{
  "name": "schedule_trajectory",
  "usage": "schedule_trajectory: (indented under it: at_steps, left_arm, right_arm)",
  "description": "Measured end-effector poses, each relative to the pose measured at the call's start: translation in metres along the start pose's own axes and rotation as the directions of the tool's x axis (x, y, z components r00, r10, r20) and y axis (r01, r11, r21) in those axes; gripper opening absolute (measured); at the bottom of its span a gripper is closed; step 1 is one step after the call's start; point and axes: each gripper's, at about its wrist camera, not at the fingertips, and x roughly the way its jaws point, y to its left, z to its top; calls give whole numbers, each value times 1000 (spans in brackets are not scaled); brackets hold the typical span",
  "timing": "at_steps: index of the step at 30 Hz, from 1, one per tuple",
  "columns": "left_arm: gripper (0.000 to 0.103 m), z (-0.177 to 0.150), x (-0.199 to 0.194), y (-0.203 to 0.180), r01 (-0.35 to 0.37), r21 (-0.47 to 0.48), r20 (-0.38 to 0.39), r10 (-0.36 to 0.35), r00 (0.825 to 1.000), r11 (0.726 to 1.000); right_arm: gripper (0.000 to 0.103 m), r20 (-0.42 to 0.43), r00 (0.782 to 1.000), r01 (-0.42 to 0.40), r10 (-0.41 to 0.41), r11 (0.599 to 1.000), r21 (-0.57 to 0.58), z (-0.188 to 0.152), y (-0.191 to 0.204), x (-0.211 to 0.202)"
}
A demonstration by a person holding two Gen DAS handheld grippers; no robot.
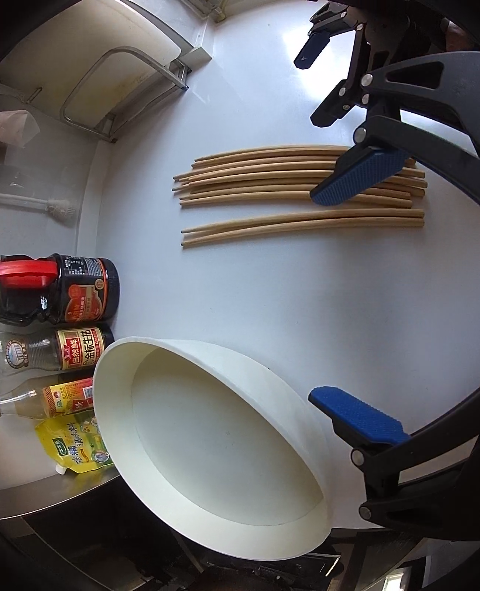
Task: Organize utensils
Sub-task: 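Move both tools down toward the pile of wooden chopsticks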
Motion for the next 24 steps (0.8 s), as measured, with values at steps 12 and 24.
schedule_trajectory:
  at_steps: [12,24]
  left_arm:
    - [97,-6,17,6,-8,-37,-24,7,1000,999]
    - [97,-11,23,-2,-20,-17,-21,20,1000,1000]
  right_arm:
    - [94,-41,999,35,-35,999,-20,3,7,25]
    - [94,-43,996,80,-83,994,-69,-1,16,23]
